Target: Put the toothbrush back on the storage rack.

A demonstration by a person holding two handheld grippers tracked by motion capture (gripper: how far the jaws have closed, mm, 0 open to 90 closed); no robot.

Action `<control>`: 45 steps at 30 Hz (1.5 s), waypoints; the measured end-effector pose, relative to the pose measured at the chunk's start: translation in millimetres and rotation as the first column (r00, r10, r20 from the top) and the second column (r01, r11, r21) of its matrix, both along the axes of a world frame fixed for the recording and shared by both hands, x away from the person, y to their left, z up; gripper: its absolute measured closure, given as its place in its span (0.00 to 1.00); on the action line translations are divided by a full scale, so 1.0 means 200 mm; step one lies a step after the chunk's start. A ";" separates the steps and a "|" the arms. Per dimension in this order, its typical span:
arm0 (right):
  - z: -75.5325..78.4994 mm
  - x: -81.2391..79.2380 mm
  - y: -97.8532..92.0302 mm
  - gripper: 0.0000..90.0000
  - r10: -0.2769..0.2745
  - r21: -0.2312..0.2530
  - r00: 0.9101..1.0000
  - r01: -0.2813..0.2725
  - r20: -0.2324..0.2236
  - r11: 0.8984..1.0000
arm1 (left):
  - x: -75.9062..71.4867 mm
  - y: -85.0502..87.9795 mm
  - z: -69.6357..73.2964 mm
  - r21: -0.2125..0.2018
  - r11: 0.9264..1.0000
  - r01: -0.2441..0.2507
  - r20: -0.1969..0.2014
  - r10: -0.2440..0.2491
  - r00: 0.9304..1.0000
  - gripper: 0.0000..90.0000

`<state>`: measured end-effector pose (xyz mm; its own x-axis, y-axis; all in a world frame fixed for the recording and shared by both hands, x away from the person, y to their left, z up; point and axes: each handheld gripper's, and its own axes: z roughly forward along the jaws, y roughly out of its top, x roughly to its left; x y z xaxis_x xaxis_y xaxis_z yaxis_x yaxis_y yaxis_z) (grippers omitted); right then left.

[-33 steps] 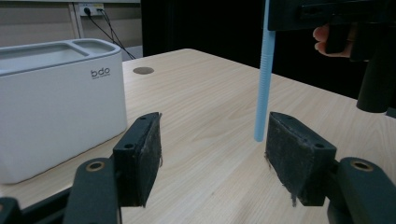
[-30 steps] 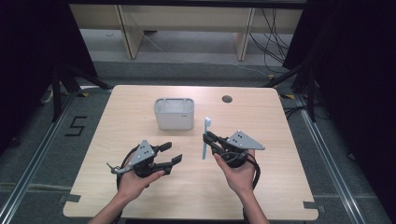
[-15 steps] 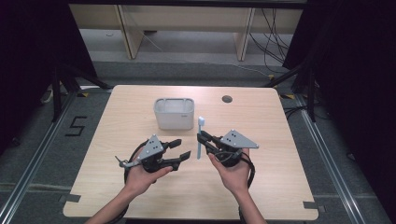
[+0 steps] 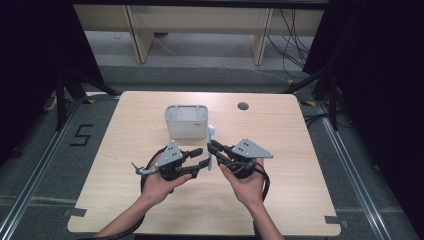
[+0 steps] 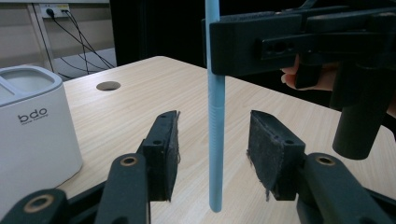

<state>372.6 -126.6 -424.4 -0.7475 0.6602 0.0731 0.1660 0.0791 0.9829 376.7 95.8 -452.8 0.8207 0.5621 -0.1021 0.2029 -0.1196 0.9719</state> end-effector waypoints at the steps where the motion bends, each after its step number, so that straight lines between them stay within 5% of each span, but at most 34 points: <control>1: 0.00 -0.01 0.01 0.89 0.006 0.014 1.000 -0.005 -0.027 1.000 | 0.00 0.00 0.00 0.001 1.000 0.002 0.000 -0.002 1.000 0.59; 9: 0.00 0.00 0.02 0.89 0.003 -0.005 1.000 -0.003 0.004 1.000 | 0.02 -0.03 0.00 -0.008 1.000 -0.007 -0.016 0.007 1.000 0.65; 29: -0.01 -0.01 0.04 0.88 0.027 0.007 0.999 -0.026 -0.034 1.000 | 0.03 -0.05 -0.02 0.027 0.999 -0.024 -0.012 0.024 1.000 0.92; 37: 0.00 -0.03 0.01 0.66 0.031 0.016 0.999 -0.031 -0.023 0.999 | 0.04 0.02 0.00 0.008 0.998 -0.063 0.028 0.063 0.998 0.92; 41: 0.01 -0.06 -0.03 0.60 0.020 0.021 0.999 -0.019 -0.047 1.000 | 0.05 0.06 0.00 0.006 0.996 -0.085 0.036 0.084 0.996 0.92; 45: 0.01 -0.06 -0.06 0.59 0.013 0.009 1.000 -0.012 -0.013 1.000 | 0.06 0.09 0.01 0.002 0.995 -0.101 0.048 0.101 0.994 0.92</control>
